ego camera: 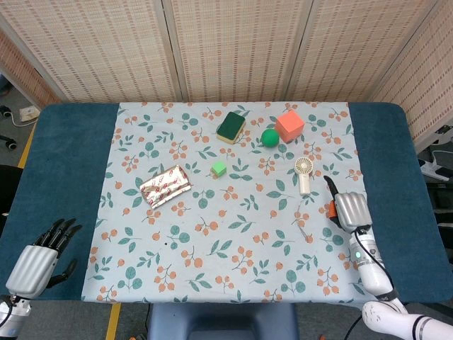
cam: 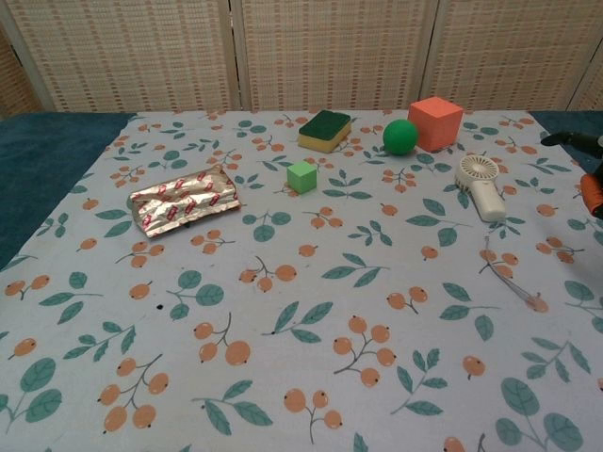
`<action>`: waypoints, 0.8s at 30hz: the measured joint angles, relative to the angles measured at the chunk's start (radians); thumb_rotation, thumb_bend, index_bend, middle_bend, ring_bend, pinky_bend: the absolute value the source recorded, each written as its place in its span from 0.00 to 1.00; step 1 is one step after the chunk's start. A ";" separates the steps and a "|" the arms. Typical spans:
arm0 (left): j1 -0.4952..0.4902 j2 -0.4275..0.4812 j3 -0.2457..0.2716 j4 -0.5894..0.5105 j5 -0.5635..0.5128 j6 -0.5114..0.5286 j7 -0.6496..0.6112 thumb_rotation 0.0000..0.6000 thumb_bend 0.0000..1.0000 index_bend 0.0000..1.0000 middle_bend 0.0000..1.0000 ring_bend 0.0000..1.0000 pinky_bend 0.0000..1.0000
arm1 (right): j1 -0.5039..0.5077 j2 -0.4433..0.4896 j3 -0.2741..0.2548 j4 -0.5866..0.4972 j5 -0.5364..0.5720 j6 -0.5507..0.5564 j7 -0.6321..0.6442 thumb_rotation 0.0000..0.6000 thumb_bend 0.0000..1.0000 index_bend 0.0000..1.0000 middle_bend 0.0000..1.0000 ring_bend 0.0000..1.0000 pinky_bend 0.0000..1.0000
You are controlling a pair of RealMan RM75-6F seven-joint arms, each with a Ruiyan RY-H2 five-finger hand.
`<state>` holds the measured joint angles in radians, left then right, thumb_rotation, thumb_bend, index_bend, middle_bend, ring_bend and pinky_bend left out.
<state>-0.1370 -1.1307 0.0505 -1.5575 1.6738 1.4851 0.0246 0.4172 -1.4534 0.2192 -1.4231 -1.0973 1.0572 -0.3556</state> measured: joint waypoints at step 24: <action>-0.001 0.004 -0.002 -0.001 0.001 -0.001 -0.013 1.00 0.39 0.13 0.07 0.05 0.29 | 0.151 -0.119 0.037 0.150 0.292 -0.170 -0.038 1.00 0.81 0.09 0.82 0.73 0.65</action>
<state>-0.1377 -1.1265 0.0486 -1.5583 1.6747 1.4840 0.0119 0.5683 -1.5726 0.2563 -1.2732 -0.8057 0.8874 -0.3938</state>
